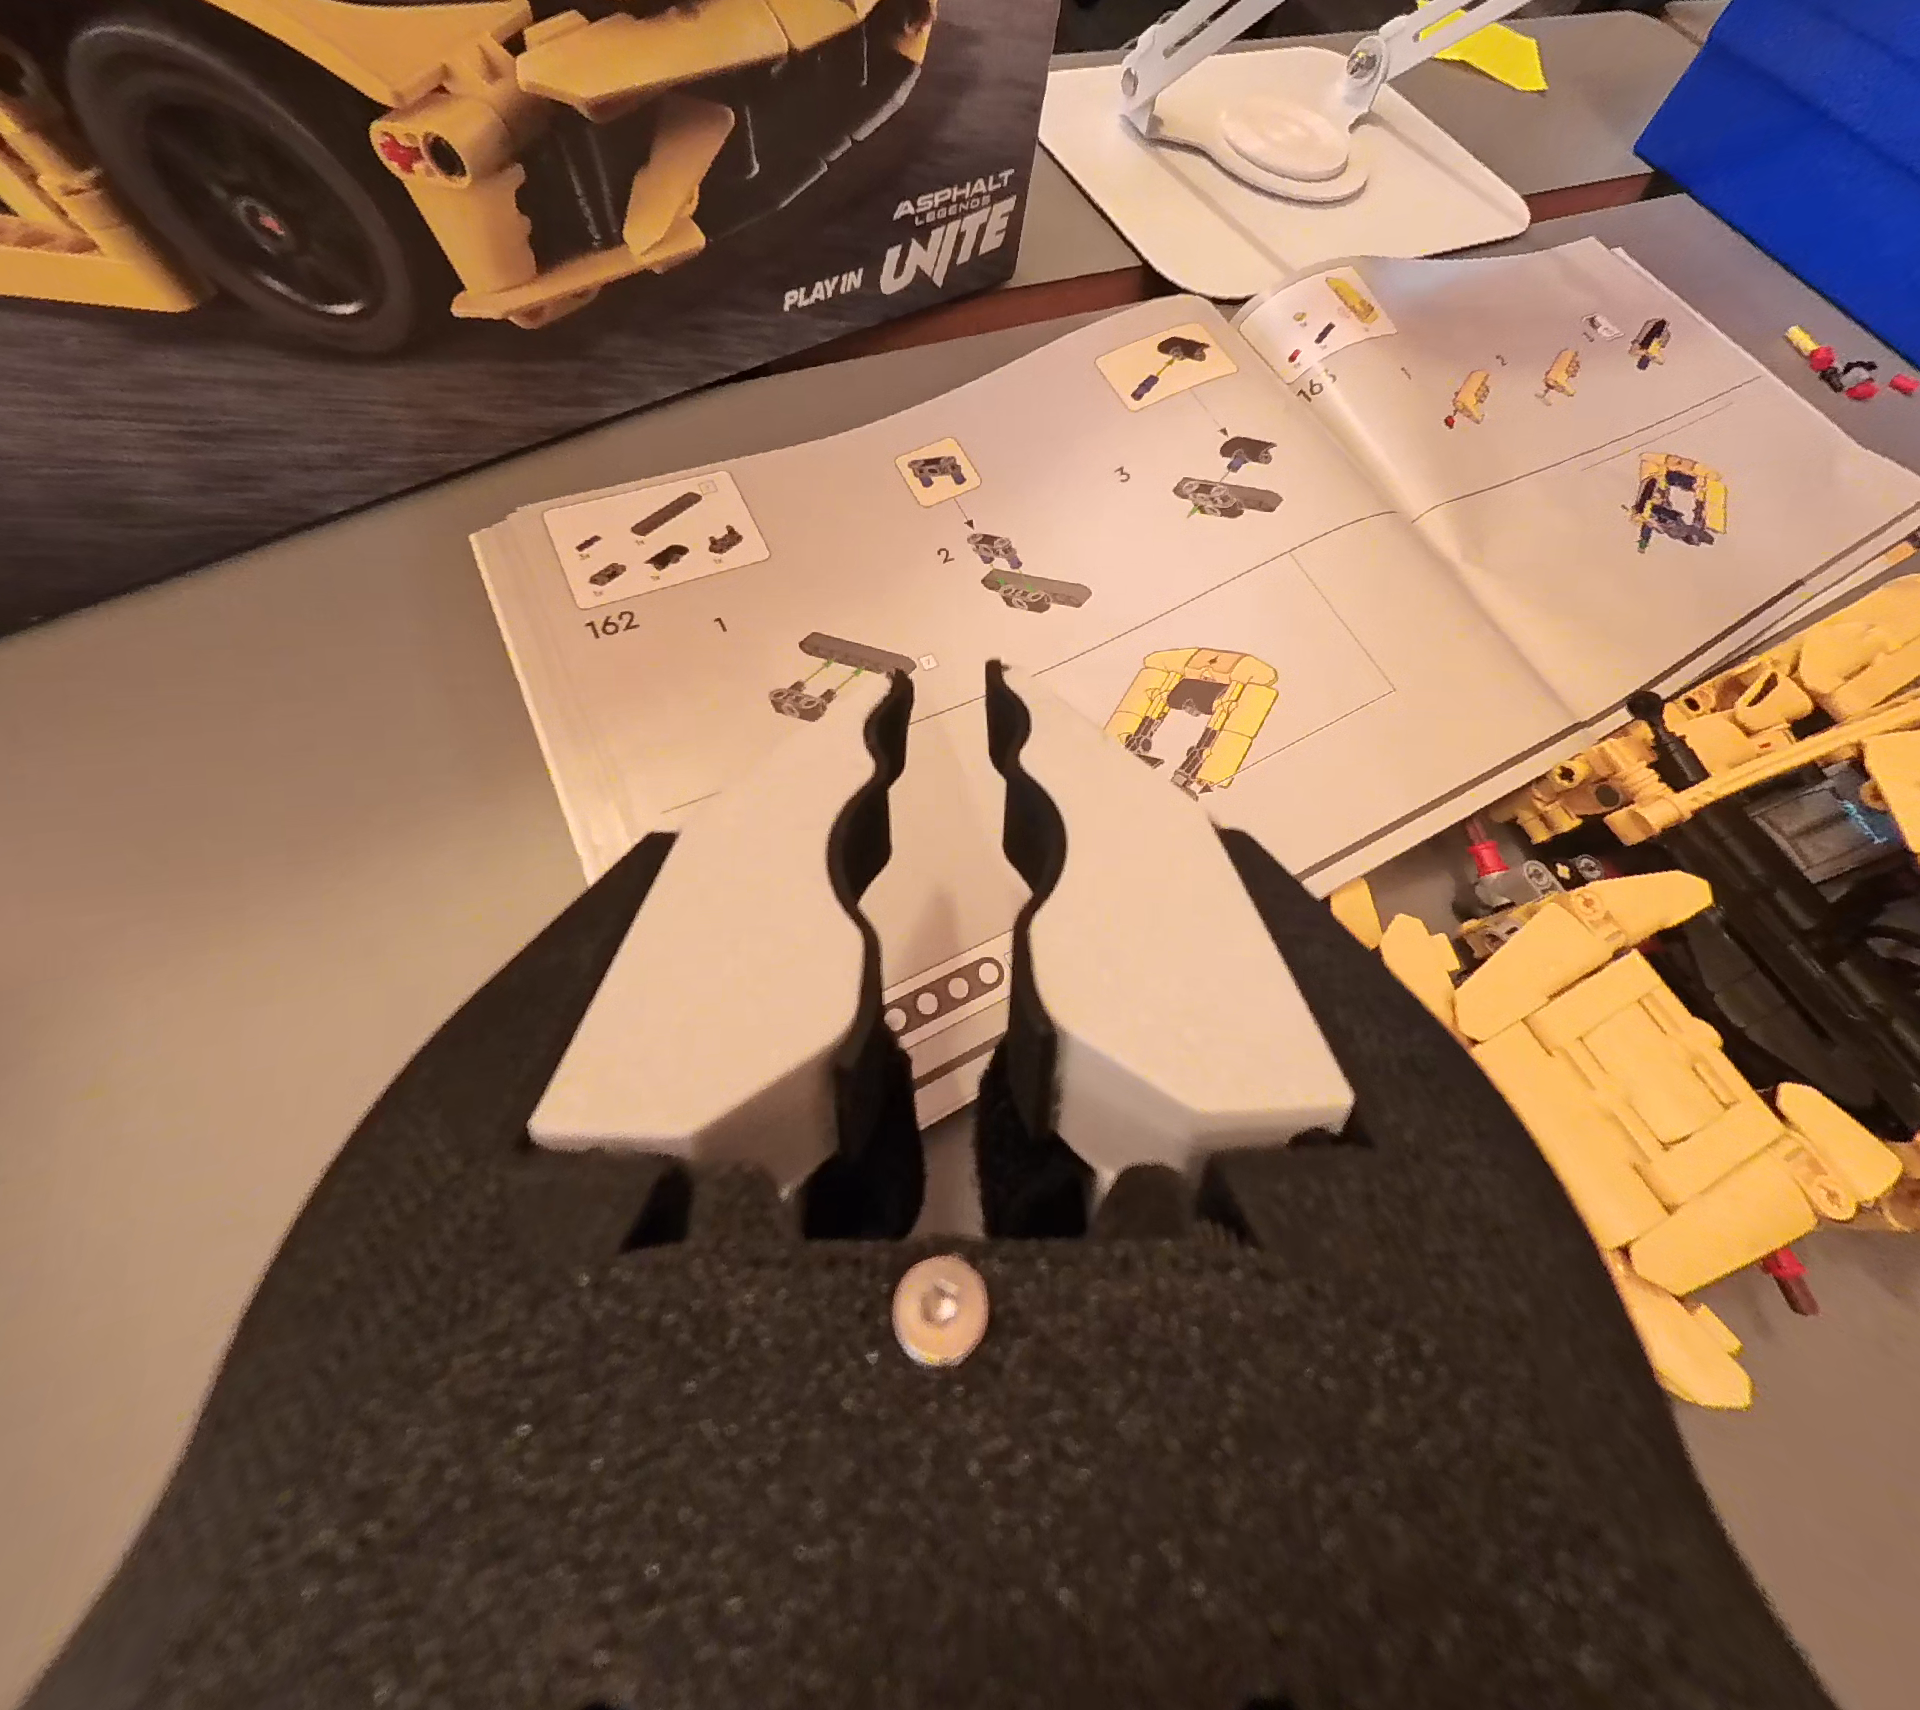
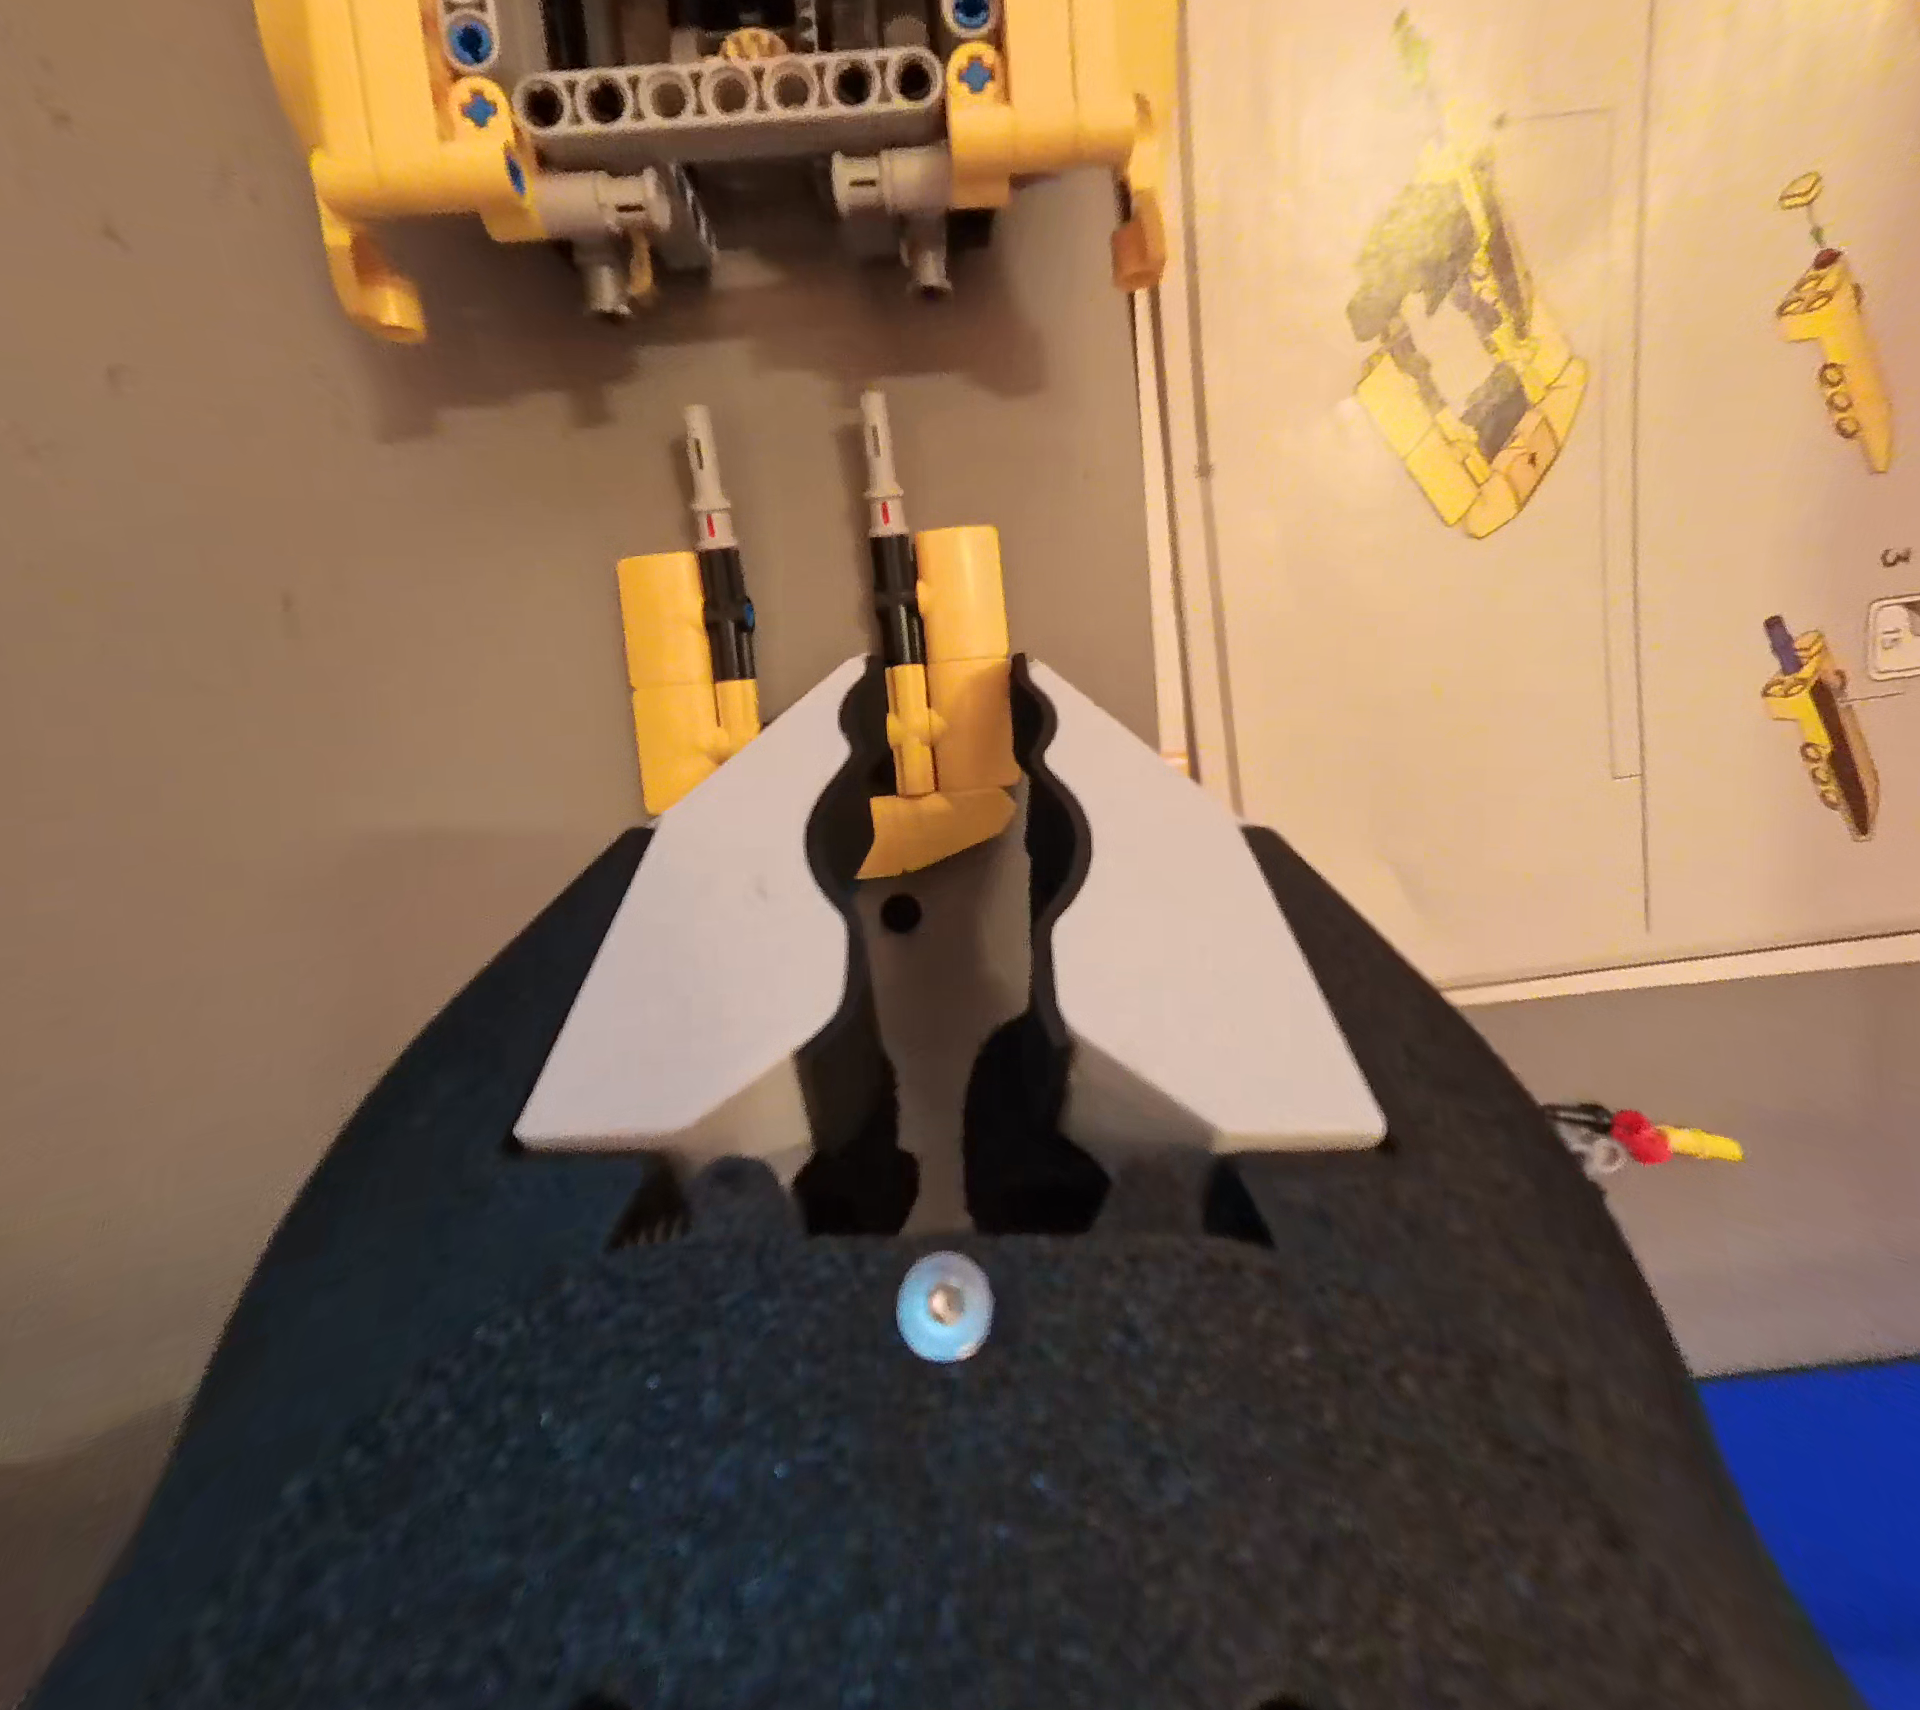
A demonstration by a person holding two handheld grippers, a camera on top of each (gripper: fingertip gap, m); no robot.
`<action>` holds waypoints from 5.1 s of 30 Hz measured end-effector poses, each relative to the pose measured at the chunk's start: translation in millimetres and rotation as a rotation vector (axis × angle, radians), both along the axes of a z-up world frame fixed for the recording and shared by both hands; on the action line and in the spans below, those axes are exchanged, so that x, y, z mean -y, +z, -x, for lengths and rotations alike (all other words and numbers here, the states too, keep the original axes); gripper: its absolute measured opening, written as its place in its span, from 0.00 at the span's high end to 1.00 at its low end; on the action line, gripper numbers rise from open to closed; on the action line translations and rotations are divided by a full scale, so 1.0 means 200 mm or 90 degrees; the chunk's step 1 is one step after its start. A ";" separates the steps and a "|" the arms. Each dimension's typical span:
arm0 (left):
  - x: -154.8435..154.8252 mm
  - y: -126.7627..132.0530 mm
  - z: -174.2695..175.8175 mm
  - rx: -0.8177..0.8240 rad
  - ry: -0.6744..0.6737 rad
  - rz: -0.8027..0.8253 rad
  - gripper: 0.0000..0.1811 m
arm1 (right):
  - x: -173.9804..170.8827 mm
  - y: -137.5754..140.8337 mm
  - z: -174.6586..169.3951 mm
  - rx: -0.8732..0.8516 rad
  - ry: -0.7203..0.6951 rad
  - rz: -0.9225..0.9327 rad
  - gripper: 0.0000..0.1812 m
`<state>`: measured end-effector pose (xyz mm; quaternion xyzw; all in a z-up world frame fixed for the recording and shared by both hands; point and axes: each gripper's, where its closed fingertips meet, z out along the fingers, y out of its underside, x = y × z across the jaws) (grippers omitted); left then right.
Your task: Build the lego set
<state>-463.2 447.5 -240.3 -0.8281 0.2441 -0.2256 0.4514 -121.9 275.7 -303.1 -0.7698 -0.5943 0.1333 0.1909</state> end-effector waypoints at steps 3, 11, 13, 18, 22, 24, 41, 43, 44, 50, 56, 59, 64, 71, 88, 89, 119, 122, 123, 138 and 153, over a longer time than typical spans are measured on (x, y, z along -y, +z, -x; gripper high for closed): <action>0.00 0.00 0.00 -0.002 0.000 0.000 0.92 | -0.02 -0.01 0.00 0.002 -0.023 0.018 0.83; 0.00 0.00 0.00 0.004 0.000 0.001 0.93 | -0.05 0.27 -0.41 -0.125 -0.507 -0.140 0.76; 0.00 0.00 -0.01 0.004 -0.003 0.001 0.92 | -0.05 0.25 -0.49 -0.163 -0.656 -0.197 0.75; 0.02 0.00 -0.03 0.009 -0.012 0.002 0.93 | -0.05 0.16 -0.64 -0.137 -0.820 -0.283 0.84; 0.02 0.00 -0.03 0.008 -0.015 0.002 0.92 | 0.00 0.06 -0.72 -0.126 -0.877 -0.232 0.88; 0.02 0.00 -0.03 0.009 -0.015 0.005 0.92 | 0.01 0.05 -0.74 -0.123 -0.882 -0.234 0.89; 0.03 0.00 -0.04 0.006 -0.019 0.002 0.92 | 0.60 0.18 0.58 -0.263 -0.160 0.006 0.98; 0.02 0.00 -0.04 0.004 -0.019 0.003 0.92 | 0.68 0.10 0.69 -0.224 -0.125 0.017 0.97; 0.02 0.00 -0.04 0.005 -0.019 0.004 0.93 | 0.71 0.08 0.74 -0.214 -0.107 0.026 0.97; 0.03 0.03 -0.04 0.011 -0.018 -0.006 0.92 | 0.74 0.00 0.78 -0.148 -0.078 0.003 0.97; 0.03 0.02 -0.05 0.011 -0.022 -0.003 0.92 | 0.53 0.15 0.55 -0.206 -0.184 -0.075 0.91; 0.03 0.03 -0.04 0.012 -0.021 -0.004 0.93 | 0.16 0.24 0.12 -0.162 -0.389 -0.251 0.85; 0.04 0.02 -0.05 0.009 -0.024 -0.001 0.93 | -0.15 0.18 -0.57 -0.011 -0.746 -0.357 0.82; 0.04 0.01 -0.05 0.018 -0.026 0.007 0.93 | -0.15 0.02 -0.71 -0.061 -0.979 -0.266 0.81; 0.06 0.00 -0.08 0.013 -0.041 0.011 0.92 | -0.16 0.05 -0.74 -0.062 -0.993 -0.301 0.99; 0.06 0.00 -0.08 0.012 -0.040 0.011 0.92 | -0.17 0.08 -0.74 -0.061 -0.981 -0.318 1.00; -0.05 0.00 0.07 -0.030 0.099 -0.008 0.80 | -0.19 0.30 -0.14 -0.168 -0.672 -0.340 0.85; -0.05 0.01 0.08 -0.027 0.096 -0.011 0.80 | -0.27 0.09 -0.20 -0.089 -0.654 -0.214 0.80; -0.05 0.01 0.08 -0.023 0.095 -0.012 0.80 | -0.26 0.05 -0.16 -0.103 -0.626 -0.162 0.79; -0.05 -0.03 0.08 -0.028 0.086 0.007 0.81 | -0.16 0.08 -0.03 -0.132 -0.514 -0.123 0.97; -0.03 -0.03 0.05 -0.028 0.055 0.016 0.81 | 0.56 -0.01 0.43 -0.119 -0.276 -0.053 0.97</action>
